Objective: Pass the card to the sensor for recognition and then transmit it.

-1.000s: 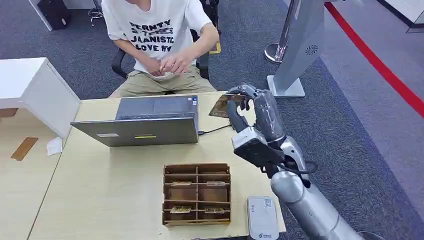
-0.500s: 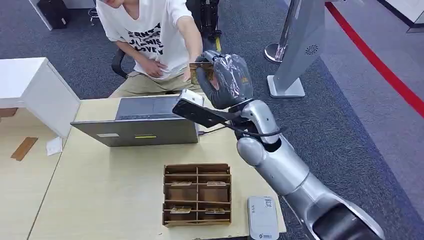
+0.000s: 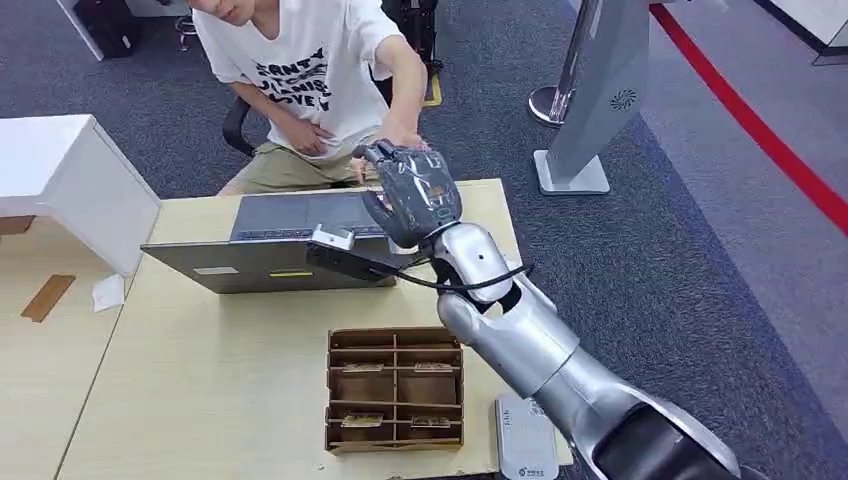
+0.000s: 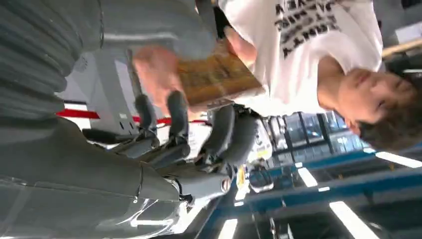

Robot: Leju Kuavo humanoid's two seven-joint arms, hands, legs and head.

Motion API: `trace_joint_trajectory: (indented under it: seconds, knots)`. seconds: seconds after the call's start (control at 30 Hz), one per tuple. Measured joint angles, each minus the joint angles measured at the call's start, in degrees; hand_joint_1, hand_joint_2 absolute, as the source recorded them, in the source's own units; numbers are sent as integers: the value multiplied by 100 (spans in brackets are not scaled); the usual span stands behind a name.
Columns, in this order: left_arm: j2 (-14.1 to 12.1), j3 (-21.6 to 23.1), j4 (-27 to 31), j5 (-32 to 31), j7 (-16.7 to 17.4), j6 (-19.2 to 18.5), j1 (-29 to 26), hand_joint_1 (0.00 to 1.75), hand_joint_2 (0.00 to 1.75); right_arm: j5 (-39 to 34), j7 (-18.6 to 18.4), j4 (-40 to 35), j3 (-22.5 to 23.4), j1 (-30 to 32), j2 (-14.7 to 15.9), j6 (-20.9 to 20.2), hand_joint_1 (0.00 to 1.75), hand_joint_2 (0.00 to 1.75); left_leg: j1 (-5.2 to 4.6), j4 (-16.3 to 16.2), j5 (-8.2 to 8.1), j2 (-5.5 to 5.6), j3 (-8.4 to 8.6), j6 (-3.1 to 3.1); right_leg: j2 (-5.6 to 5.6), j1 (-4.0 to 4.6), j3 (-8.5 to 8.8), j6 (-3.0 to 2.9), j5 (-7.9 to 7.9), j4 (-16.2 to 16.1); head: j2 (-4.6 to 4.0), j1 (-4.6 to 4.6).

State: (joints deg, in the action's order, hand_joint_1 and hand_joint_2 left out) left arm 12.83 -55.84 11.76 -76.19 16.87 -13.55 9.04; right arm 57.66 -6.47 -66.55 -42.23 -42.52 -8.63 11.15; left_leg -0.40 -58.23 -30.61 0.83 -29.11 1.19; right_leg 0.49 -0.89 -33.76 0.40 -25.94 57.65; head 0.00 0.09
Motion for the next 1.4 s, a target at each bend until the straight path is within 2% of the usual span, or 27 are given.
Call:
trace_joint_trajectory:
  seconds: [0.23,0.4,0.53,0.6,0.67,0.77,0.97,1.2,1.4]
  knots:
    - [0,0,0,9,0,2,-1,0,0,7,0,166,-74,35,-42,-33,0,175,0,0,0,-1,-2,0,1,0,-3,0,0,0,0,2]
    - [0,0,0,79,-4,48,-13,0,0,-271,116,137,-48,169,-79,-24,0,175,0,0,0,-1,-1,0,1,0,-3,0,0,0,0,0]
    - [11,-2,0,166,7,241,-62,0,0,-901,428,-289,79,525,-105,221,0,175,0,0,-1,-1,-3,-1,2,1,-7,0,-1,0,0,2]
    - [17,-18,0,241,35,348,-82,0,0,-1503,654,-567,158,735,-109,208,0,175,0,0,-2,0,-5,-1,1,1,-9,0,-2,-1,0,2]
    - [22,-83,0,343,26,415,-107,0,0,-2470,910,-926,232,1016,-109,-7,0,175,0,0,-2,-1,-7,-1,1,1,-11,-1,-3,-1,0,0]
    - [22,-197,0,503,-66,466,-165,0,0,-4126,1284,-1492,304,1512,-70,-538,0,175,0,1,-5,-2,-9,1,1,1,-16,-2,-4,-3,0,0]
    - [7,-430,0,689,-140,522,-289,0,0,-5881,1714,-2346,466,2359,300,-1295,0,175,-2,0,-6,-2,-14,2,1,0,-19,-2,-5,-6,0,0]
    - [0,-581,0,780,-166,531,-311,0,0,-6843,1998,-2942,634,3012,843,-2292,0,175,-2,0,-6,-2,-15,2,-1,0,-19,-2,-5,-6,0,0]
    - [0,-649,0,798,-177,540,-311,0,0,-7093,2063,-3163,728,3288,1095,-2641,0,175,-1,1,-6,-4,-13,2,0,1,-19,-2,-5,-6,0,0]
